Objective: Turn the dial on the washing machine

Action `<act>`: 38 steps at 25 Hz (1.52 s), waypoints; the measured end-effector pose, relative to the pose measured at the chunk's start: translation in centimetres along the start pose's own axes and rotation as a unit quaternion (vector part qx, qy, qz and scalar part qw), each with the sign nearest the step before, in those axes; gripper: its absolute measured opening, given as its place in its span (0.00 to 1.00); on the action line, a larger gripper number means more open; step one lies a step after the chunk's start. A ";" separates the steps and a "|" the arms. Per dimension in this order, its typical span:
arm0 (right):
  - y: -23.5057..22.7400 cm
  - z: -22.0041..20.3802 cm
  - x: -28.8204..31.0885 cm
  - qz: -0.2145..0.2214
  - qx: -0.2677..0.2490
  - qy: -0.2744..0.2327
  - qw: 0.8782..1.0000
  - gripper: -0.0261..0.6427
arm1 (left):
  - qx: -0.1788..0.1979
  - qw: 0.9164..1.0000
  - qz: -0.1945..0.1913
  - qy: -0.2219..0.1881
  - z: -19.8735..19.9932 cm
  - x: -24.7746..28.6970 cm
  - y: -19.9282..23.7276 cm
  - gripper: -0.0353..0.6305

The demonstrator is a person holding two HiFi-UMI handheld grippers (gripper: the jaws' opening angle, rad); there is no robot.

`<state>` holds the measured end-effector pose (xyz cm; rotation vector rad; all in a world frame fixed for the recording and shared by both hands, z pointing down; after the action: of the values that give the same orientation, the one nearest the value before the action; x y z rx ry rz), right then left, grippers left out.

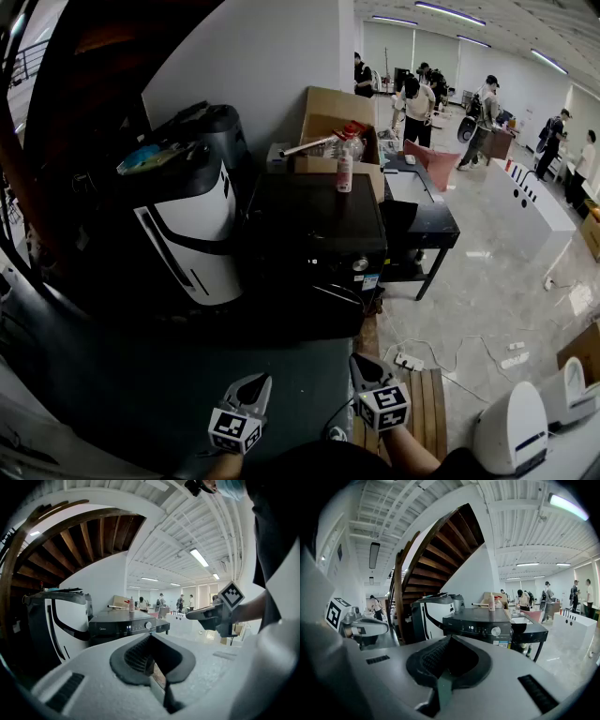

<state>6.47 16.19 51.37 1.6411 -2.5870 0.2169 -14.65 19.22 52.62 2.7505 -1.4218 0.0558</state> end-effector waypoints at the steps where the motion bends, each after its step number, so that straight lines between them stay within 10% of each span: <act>1: -0.5 0.0 0.2 0.004 0.001 -0.002 1.000 0.03 | -0.002 1.000 0.001 0.000 -0.1 0.5 -0.1 0.07; 24: -9.0 -1.3 6.4 0.045 0.003 0.024 0.999 0.43 | -0.077 0.996 0.051 0.008 -3.1 8.4 -0.5 0.31; 38: -7.2 1.4 14.8 -0.063 0.009 0.014 0.998 0.44 | -0.064 0.996 -0.055 0.006 -1.0 14.5 10.9 0.31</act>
<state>6.71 -0.30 52.59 1.7851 -2.4577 0.2560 -15.17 1.15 54.60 2.7123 -1.2215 -0.0224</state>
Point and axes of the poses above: the fingertips, and each gripper's own axes: x forward along the fingers, y to its left, z out of its top, the point moved 2 cm from there along -x, backward along the fingers, and after that the axes turned 9 degrees about -y, right-handed, at the moved point
